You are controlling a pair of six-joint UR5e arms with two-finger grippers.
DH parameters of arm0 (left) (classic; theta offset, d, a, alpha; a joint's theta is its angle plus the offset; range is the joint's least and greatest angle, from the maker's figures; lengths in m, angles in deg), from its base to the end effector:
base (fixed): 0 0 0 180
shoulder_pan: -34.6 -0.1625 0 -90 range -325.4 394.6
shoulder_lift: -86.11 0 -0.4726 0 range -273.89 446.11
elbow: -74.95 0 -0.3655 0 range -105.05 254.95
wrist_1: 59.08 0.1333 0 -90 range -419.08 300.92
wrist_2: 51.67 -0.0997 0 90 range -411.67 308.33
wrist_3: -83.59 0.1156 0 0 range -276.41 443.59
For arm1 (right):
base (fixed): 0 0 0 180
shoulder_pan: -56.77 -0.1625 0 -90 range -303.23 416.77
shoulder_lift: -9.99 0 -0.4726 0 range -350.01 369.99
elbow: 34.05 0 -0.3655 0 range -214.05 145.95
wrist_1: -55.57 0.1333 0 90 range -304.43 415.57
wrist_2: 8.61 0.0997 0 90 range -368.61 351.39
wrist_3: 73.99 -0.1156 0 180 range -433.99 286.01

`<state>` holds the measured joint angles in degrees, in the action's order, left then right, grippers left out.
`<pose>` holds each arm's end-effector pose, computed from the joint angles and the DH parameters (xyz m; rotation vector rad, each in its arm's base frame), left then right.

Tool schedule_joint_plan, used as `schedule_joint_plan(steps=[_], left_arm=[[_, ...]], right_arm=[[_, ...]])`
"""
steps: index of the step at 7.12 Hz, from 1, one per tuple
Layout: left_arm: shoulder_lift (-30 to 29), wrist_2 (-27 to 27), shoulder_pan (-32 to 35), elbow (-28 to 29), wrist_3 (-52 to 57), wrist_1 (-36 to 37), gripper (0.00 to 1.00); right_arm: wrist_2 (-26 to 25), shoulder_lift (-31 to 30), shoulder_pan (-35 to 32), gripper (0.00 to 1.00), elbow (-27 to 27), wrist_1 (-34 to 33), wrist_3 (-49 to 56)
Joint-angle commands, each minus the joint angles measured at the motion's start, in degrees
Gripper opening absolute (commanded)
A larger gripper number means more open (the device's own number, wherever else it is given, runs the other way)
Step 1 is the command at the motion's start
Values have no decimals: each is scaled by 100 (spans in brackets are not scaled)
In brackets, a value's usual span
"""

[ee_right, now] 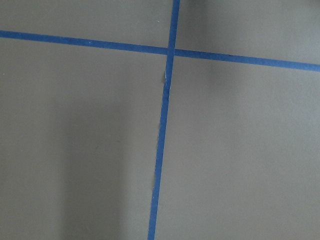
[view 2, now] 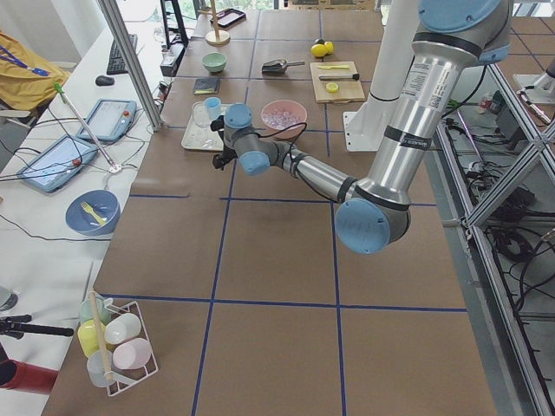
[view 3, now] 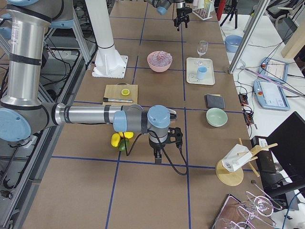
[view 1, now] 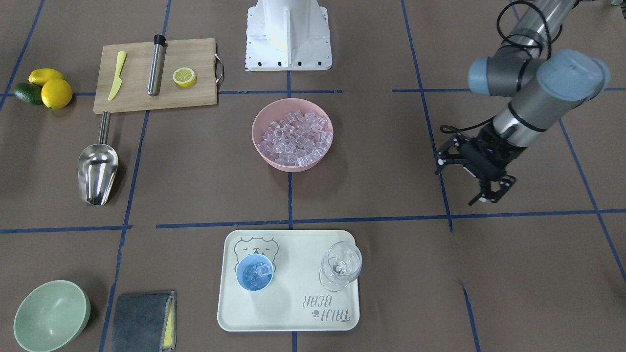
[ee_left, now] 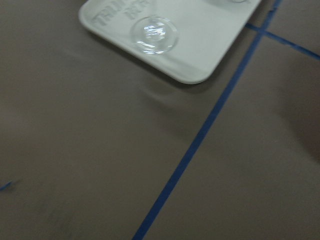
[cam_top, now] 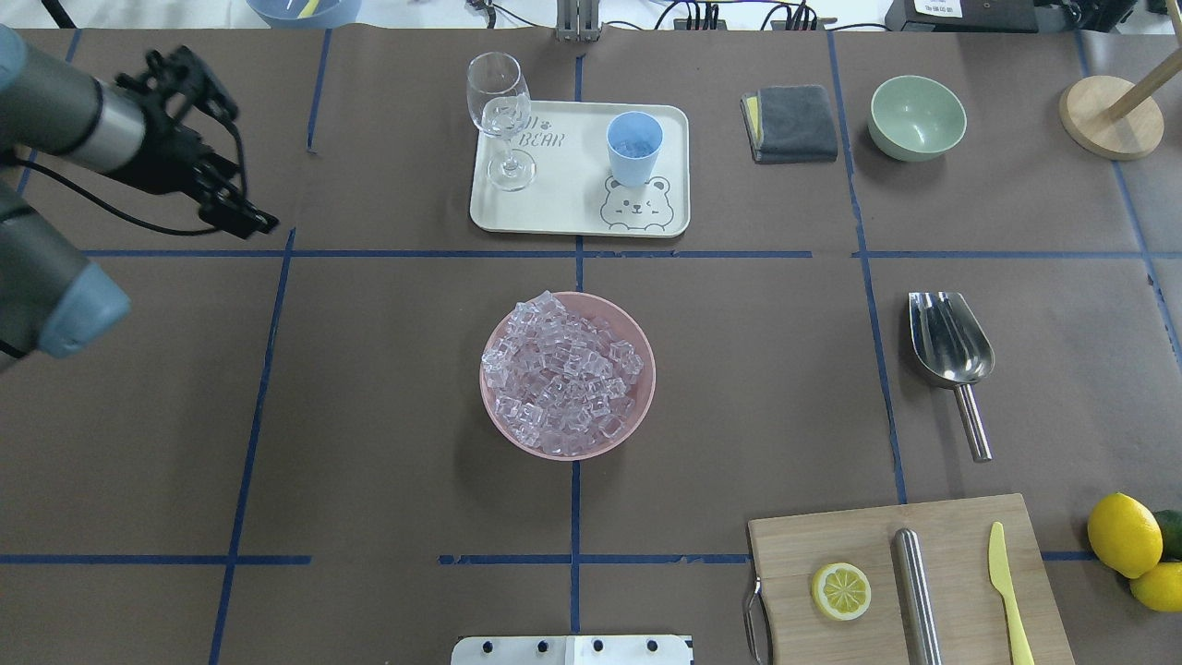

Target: Put ice in cup with scoop

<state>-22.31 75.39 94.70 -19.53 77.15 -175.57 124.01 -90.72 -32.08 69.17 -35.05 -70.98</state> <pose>0.2544 -0.5700 0.4530 0.6105 0.8483 0.6506 0.0474 -0.3808 0.6926 0.0435 -0.7434 -0.0815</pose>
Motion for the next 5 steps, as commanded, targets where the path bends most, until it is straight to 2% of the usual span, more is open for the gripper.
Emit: schedule_joint_plan(steps=[1, 2, 3, 4, 5], left_arm=[[268, 240, 1454, 173, 10, 1177, 100], [286, 388, 2000, 280, 19, 1451, 100], [495, 433, 2231, 281, 19, 1775, 100], [993, 451, 2251, 281, 28, 1787, 100], [1103, 434, 2321, 298, 28, 1796, 100]], right_arm=[[9, 7, 0, 100, 5, 1, -2], [18, -2, 0, 100, 5, 1, -2], [18, 7, 0, 100, -3, 1, -2], [18, -2, 0, 100, 5, 1, 24], [36, -37, 0, 100, 14, 1, 24]])
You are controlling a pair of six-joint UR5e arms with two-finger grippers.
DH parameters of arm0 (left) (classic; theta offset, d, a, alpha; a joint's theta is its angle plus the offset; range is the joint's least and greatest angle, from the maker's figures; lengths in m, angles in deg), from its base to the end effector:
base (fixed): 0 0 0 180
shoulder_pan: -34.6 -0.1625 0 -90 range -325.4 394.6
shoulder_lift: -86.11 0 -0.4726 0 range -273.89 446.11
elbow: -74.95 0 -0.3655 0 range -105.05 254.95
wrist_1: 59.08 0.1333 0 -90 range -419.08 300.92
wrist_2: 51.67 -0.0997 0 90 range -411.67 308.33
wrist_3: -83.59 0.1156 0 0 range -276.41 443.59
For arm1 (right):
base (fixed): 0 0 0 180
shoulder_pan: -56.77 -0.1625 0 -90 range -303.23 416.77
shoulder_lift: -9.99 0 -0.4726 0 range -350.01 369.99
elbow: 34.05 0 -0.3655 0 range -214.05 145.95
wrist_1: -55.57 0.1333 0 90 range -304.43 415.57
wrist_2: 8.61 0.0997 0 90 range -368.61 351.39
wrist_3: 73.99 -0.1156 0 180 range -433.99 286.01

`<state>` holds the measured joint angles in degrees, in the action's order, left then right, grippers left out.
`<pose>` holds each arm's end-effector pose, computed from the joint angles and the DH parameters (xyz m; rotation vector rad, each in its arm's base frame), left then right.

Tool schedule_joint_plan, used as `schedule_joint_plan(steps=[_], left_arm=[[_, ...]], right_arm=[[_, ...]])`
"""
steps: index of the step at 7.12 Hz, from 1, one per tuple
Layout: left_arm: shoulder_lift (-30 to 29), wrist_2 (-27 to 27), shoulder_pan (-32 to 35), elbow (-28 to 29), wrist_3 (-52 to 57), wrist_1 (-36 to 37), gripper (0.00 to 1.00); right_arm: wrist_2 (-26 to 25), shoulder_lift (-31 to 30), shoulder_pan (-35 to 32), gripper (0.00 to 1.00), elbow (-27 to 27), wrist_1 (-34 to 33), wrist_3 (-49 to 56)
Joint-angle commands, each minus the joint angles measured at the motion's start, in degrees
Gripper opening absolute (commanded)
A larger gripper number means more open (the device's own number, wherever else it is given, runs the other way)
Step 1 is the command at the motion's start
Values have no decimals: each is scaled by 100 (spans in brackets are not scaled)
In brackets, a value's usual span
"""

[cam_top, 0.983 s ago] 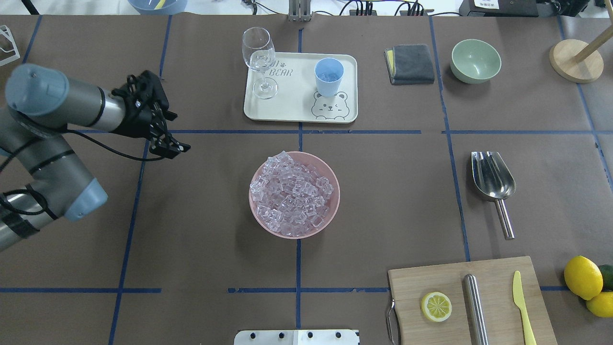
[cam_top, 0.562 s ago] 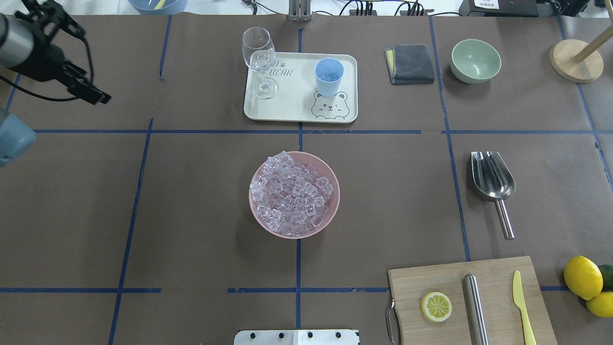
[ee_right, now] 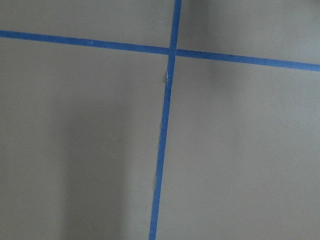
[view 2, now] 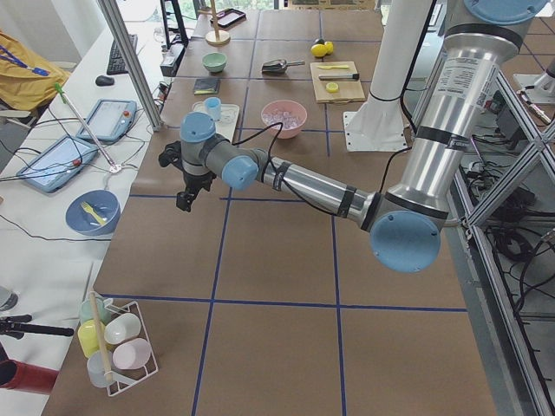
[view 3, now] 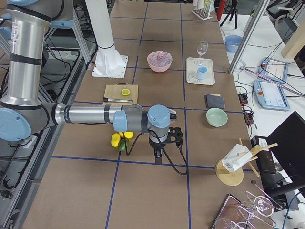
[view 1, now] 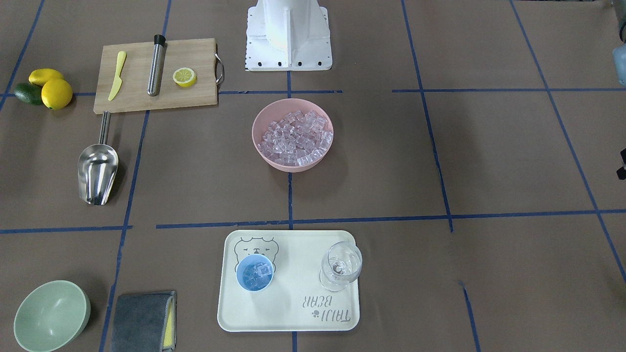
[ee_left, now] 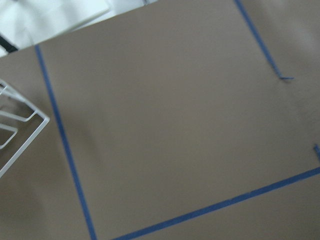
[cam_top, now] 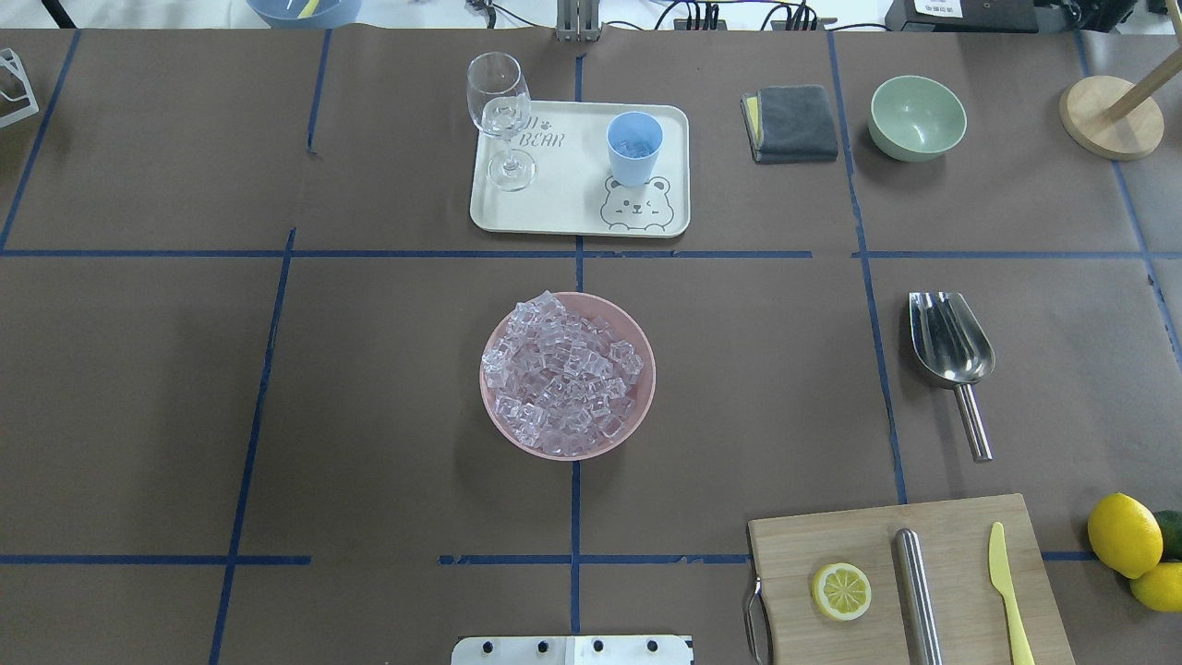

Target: Put ice in cup with scoop

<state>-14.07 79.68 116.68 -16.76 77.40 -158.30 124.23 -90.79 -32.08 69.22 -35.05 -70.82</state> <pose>0.0215 -0.5679 0.5974 0.2621 0.7515 0.1615 0.0471 -0.3802 0.6923 0.0443 -0.7472 -0.0840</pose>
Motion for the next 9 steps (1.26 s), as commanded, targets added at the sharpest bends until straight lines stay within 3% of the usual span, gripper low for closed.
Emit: schedule_joint_plan(steps=[1, 2, 4, 6, 8, 9], left_arm=[[306, -21, 202, 39, 4, 139, 100], [410, -13, 360, 83, 73, 288, 100], [640, -13, 545, 74, 346, 1722, 100], [701, -30, 939, -284, 486, 1758, 100], [798, 5, 933, -225, 1617, 1722, 100], [755, 14, 924, -216, 1612, 1731, 100]], right_arm=[[14, -29, 0, 100, -8, 0, 9], [14, -38, 0, 100, 0, 0, 9], [14, -56, 0, 100, 26, 0, 9], [23, -56, -9, 100, 18, 0, 0], [225, -30, -9, 100, -139, 8, 53], [225, -21, -9, 100, -132, 17, 62]])
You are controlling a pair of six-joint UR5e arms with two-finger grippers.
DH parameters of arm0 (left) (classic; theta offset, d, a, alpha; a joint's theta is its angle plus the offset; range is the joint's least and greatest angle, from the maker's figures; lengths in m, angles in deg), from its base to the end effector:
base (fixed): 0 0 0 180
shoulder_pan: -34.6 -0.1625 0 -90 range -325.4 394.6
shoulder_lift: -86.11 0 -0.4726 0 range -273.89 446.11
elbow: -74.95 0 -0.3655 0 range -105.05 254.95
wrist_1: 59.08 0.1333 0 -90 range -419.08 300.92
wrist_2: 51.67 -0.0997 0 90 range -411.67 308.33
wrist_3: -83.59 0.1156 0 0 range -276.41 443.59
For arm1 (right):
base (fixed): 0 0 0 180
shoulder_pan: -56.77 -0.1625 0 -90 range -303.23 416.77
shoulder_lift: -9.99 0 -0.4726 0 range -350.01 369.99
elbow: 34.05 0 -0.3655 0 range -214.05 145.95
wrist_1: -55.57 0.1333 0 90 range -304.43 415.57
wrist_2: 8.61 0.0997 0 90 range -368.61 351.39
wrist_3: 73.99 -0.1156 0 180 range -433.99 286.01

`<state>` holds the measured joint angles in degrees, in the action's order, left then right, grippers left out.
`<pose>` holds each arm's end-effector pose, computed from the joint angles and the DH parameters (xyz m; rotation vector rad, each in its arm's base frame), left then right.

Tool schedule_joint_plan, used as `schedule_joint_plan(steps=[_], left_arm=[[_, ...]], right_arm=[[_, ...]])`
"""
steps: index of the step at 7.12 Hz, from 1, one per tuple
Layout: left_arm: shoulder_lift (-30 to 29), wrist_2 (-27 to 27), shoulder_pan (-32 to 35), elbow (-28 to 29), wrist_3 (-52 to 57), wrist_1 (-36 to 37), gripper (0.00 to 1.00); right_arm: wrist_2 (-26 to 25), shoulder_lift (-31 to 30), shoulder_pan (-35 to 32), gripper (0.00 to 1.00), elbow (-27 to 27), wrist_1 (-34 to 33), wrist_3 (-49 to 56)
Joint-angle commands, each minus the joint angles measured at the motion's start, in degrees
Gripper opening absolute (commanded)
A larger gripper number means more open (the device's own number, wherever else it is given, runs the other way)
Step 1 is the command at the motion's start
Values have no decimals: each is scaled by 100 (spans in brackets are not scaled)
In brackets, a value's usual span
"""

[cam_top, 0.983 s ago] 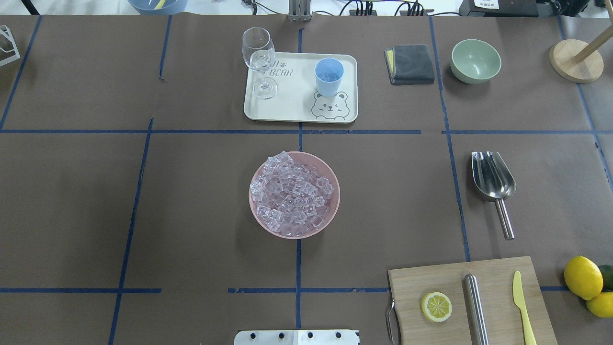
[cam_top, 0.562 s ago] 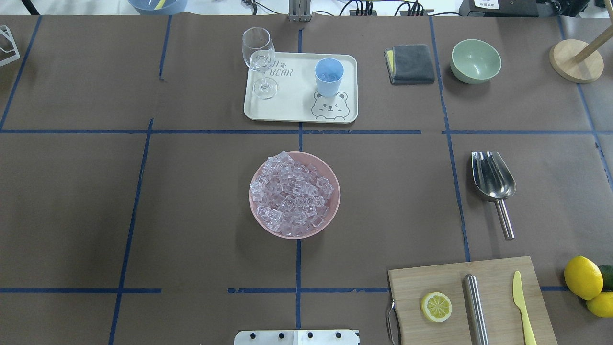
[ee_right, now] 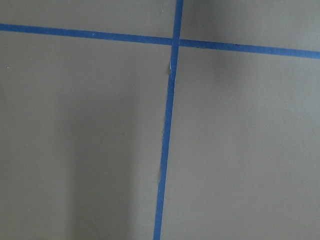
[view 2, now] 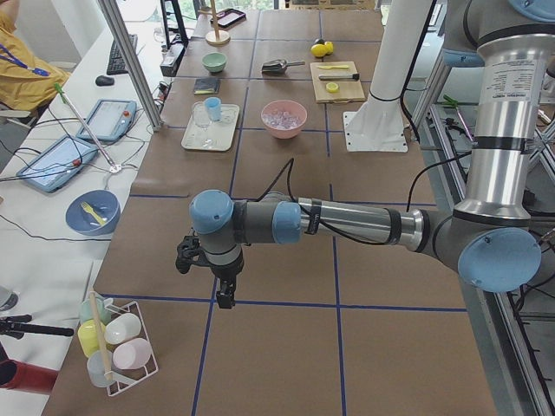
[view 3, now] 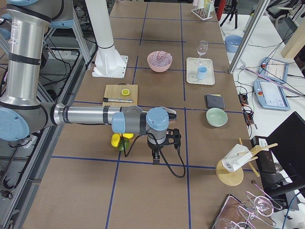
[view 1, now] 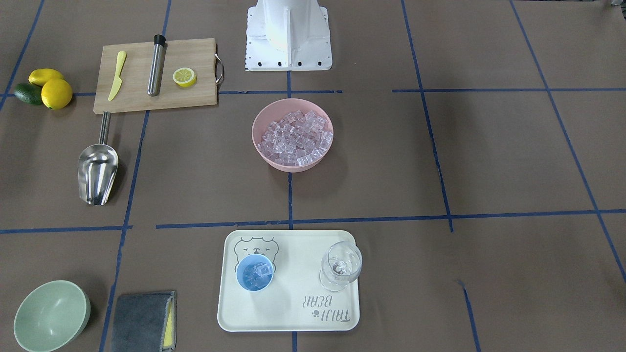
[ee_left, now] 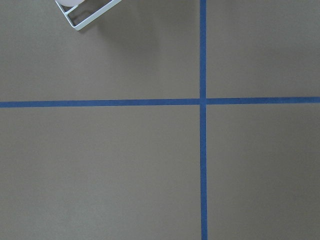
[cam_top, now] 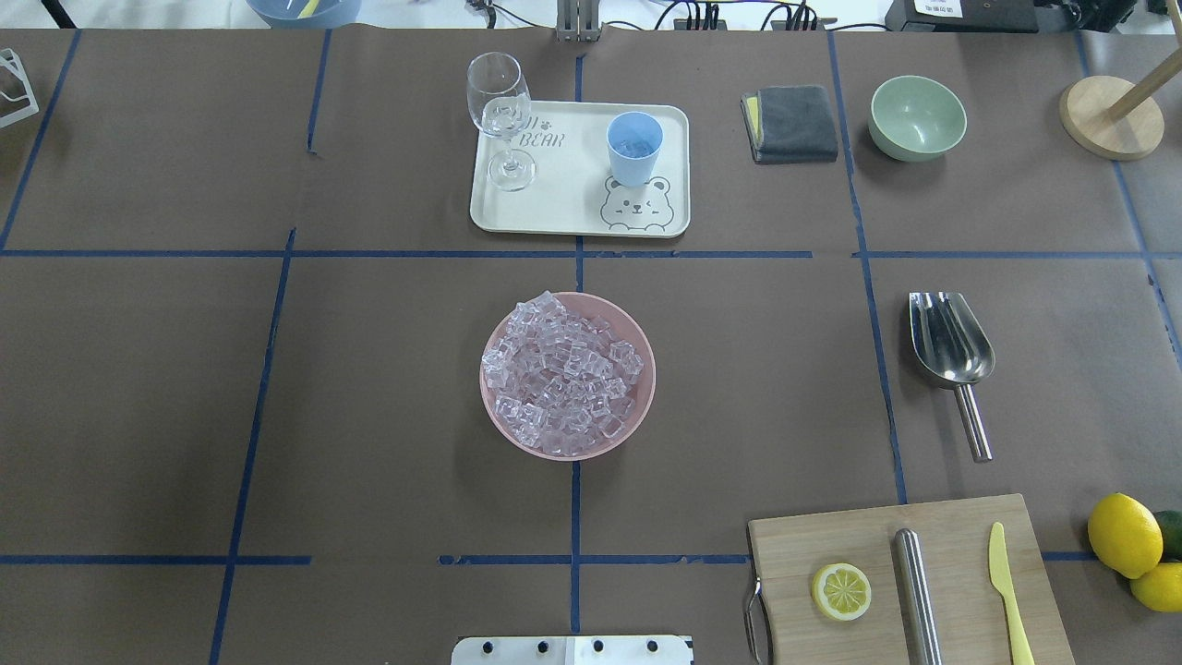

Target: Put ice in cup with scoop

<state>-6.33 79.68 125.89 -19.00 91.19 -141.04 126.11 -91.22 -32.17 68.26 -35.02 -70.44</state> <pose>-0.0677 -0.4791 0.6836 0.0285 0.7219 0.0949 0.0450 -0.3749 0.7003 0.0254 -0.7804 -0.0798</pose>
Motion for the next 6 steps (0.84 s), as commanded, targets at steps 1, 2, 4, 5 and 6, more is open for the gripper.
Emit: schedule_joint_plan(steps=[1, 2, 4, 5, 6], left_arm=[[-28, 22, 2, 26, 137, -4, 100], [-28, 22, 2, -44, 58, 5, 100], [-141, 5, -7, -71, 57, 5, 100], [-151, -57, -7, -36, 74, 14, 100], [-142, -40, -24, -36, 92, 14, 100]], right_arm=[[37, 5, 0, 100, -19, 23, 15], [2, 22, -18, 100, 42, 23, 23], [-7, -38, -27, 100, 78, 23, -20], [-15, -56, -35, 100, 52, 23, 23], [-7, -31, -35, 100, 52, 23, 6]])
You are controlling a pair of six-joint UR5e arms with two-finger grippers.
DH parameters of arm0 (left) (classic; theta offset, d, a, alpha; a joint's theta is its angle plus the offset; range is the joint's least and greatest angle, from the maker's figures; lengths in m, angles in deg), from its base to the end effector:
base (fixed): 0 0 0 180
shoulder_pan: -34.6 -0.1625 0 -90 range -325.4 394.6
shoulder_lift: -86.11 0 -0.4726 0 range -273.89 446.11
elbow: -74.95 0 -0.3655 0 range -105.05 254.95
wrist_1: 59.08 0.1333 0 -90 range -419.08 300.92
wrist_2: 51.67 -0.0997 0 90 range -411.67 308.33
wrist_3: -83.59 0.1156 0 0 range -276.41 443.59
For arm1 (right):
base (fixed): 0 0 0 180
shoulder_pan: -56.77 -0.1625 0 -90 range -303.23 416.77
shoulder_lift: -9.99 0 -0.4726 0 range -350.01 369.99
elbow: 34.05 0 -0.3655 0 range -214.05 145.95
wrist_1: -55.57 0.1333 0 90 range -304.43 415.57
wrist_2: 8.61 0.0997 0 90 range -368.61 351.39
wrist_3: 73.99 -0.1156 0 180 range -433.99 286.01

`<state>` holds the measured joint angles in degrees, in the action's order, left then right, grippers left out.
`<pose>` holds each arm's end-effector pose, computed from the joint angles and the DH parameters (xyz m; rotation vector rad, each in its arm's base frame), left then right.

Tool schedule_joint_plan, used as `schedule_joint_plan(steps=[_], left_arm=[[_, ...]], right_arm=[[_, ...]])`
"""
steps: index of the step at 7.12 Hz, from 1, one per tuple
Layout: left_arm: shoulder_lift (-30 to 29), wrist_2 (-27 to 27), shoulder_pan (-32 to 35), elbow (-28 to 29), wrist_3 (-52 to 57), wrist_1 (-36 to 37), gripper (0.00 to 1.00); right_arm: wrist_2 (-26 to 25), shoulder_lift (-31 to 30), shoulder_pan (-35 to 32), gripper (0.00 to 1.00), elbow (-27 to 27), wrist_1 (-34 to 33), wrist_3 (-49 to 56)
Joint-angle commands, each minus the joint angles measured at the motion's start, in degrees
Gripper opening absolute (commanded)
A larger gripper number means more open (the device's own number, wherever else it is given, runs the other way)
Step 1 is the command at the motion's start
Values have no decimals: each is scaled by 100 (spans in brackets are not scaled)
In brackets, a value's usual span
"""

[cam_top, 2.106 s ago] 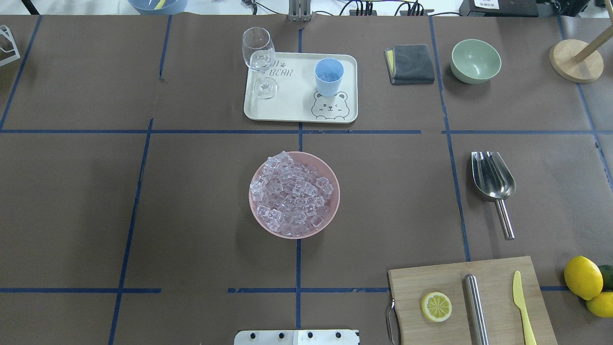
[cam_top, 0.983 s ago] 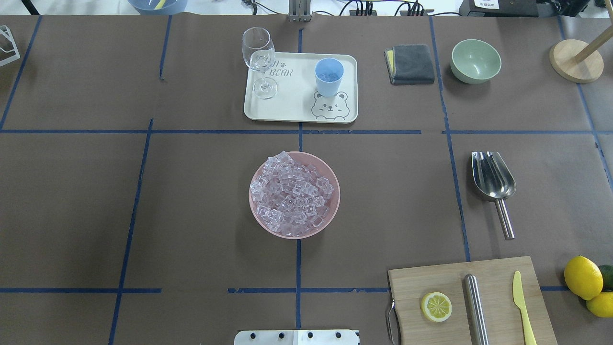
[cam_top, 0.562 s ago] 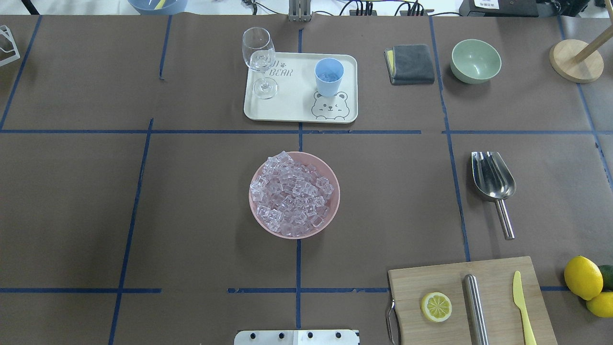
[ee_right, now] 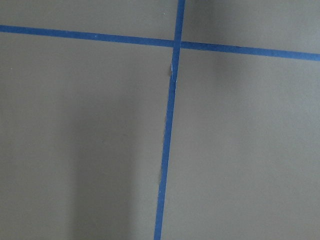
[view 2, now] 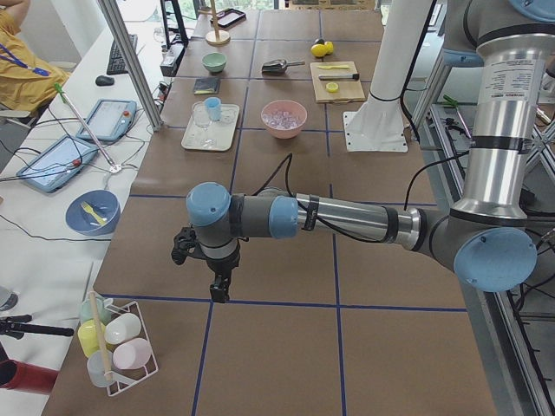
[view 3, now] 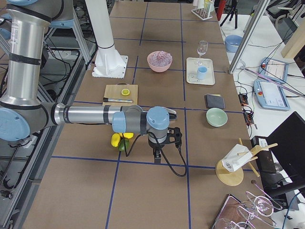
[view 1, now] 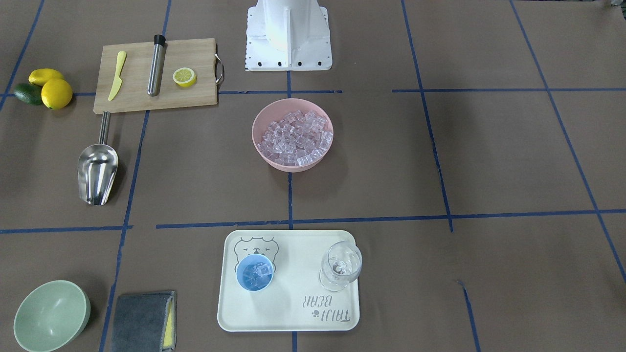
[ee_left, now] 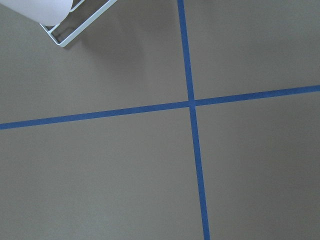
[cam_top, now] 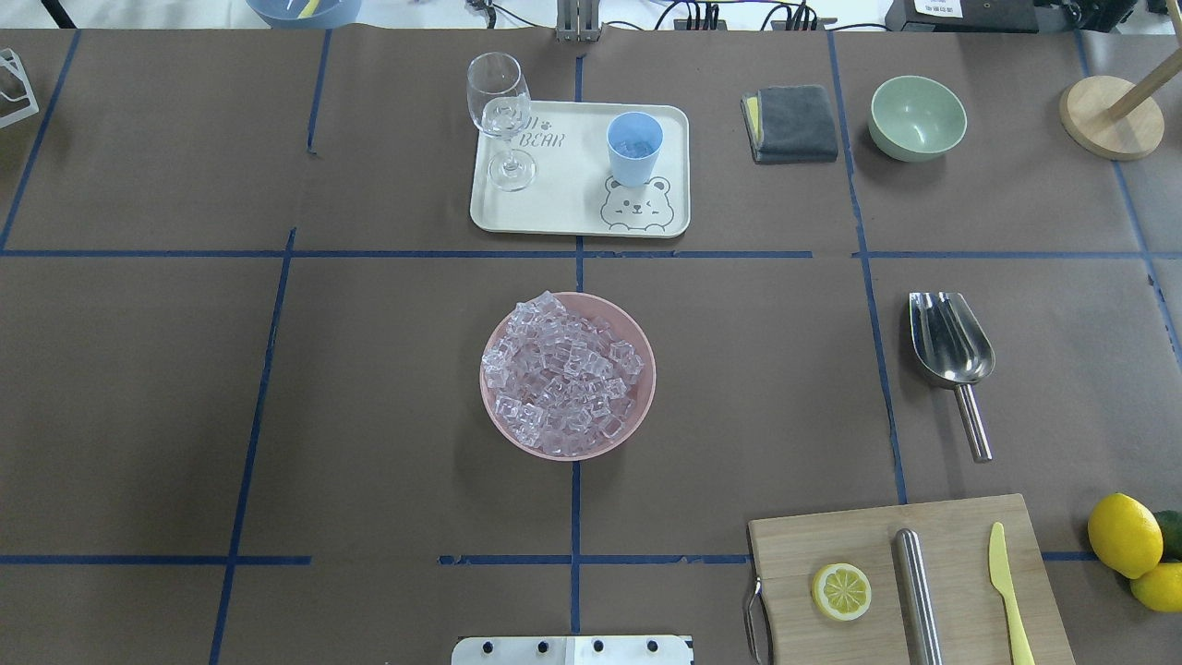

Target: Put ice in cup with scoop

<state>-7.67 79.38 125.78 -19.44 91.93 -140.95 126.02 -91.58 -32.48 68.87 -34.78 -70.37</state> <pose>-0.0675 -0.4914 0.6692 0.0602 0.7144 0.1198 0.0472 -0.3724 0.6974 0.0361 -0.7785 -0.0792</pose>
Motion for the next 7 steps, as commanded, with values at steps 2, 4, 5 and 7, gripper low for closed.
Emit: schedule_joint_plan(steps=[2, 4, 5, 7], left_arm=[[-9, 17, -21, -1, 18, -5, 100], [-9, 26, -48, -10, 18, -5, 100], [-18, 26, -56, -10, 27, -13, 100], [-9, 35, -100, -18, 27, -5, 100]], right_arm=[[2, -20, -5, 100, -61, -9, 16], [28, -12, -5, 100, -26, 0, 16], [46, 6, -5, 100, -18, -9, 16], [55, 58, -5, 100, 0, 0, 16]])
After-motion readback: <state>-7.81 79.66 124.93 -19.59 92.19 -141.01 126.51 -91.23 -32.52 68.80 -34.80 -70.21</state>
